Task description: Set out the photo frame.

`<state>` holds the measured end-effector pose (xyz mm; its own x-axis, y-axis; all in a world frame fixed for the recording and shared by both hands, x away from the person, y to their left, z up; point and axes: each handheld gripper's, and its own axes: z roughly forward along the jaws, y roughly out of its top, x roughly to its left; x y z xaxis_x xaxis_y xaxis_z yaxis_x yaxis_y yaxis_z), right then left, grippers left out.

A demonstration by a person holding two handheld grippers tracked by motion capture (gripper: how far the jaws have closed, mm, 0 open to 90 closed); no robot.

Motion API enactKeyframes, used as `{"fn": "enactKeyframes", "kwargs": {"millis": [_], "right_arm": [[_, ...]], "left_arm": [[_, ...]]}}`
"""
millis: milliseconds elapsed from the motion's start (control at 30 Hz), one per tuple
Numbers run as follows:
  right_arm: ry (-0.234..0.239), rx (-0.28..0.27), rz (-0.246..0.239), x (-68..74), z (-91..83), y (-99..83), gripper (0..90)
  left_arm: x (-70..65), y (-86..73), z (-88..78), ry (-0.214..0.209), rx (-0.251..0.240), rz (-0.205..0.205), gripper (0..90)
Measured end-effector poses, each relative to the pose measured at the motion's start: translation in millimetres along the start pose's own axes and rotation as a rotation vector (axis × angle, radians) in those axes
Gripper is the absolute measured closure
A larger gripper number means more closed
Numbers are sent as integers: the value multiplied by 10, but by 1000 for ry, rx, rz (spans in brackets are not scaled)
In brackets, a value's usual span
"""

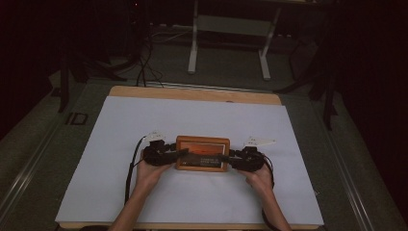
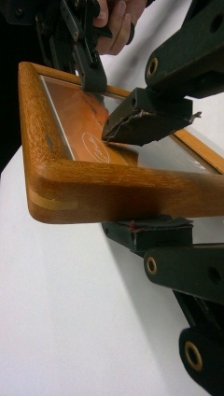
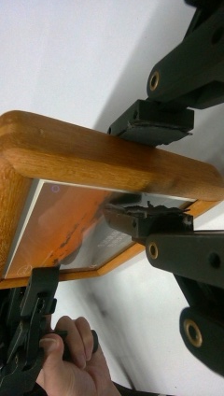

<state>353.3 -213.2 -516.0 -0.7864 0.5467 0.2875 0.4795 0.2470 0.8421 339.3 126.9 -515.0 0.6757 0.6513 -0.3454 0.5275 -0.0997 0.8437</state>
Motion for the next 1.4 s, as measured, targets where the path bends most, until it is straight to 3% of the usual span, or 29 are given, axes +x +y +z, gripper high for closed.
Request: {"fn": "enactKeyframes", "kwargs": {"millis": [667, 1067, 1400], "right_arm": [[-3, 0, -4, -19, 26, -29, 607], [1, 6, -18, -25, 13, -66, 604], [-19, 1, -32, -9, 16, -77, 591]], "left_arm": [[50, -36, 26, -13, 4, 8, 536], [15, -34, 26, -14, 10, 34, 543], [21, -42, 12, -24, 17, 33, 554]]}}
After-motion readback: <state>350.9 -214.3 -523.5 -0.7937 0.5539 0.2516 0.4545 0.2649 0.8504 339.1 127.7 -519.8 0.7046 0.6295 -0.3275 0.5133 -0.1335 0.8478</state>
